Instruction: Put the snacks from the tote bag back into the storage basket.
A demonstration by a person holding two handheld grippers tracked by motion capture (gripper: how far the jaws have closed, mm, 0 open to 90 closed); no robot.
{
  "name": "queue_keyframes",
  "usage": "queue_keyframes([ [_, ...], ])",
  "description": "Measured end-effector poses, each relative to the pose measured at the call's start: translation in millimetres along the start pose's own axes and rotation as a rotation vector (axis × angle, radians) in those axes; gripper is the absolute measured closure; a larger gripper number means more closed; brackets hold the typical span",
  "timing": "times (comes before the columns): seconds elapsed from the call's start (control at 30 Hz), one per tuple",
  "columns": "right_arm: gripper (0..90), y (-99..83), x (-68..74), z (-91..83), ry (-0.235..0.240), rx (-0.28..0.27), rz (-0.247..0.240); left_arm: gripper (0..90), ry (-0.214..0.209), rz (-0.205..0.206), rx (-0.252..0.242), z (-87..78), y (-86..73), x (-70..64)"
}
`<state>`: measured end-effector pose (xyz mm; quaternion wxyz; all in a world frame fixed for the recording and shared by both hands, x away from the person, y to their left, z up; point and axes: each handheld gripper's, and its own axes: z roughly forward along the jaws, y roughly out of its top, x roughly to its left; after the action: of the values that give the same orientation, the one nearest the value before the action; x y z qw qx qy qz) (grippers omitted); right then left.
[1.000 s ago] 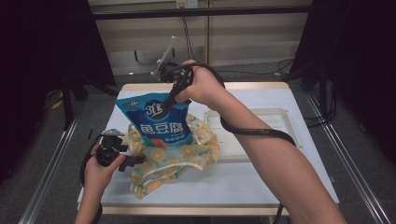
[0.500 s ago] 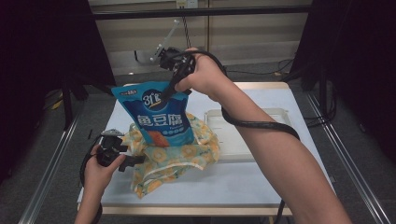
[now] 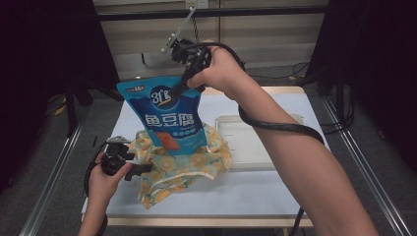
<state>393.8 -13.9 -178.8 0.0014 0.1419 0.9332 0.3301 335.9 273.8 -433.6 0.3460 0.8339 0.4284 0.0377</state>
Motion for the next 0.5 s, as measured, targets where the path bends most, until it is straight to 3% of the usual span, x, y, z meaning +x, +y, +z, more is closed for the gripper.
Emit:
queue_keyframes([
  [0.23, 90.0, 1.3, 1.0, -9.7, 0.007, -0.010, 0.007, 3.7, -0.012, -0.015, -0.006, 0.5, 0.0, -1.4],
  [0.43, 90.0, 1.0, 1.6, -15.7, 0.008, -0.021, 0.011, 3.6, -0.006, 0.004, -0.001, -2.0, 0.8, -0.7],
  [0.5, 90.0, 0.6, 1.9, -18.1, 0.004, -0.026, 0.013, 3.6, -0.006, -0.011, -0.012, -1.9, 0.4, -1.9],
])
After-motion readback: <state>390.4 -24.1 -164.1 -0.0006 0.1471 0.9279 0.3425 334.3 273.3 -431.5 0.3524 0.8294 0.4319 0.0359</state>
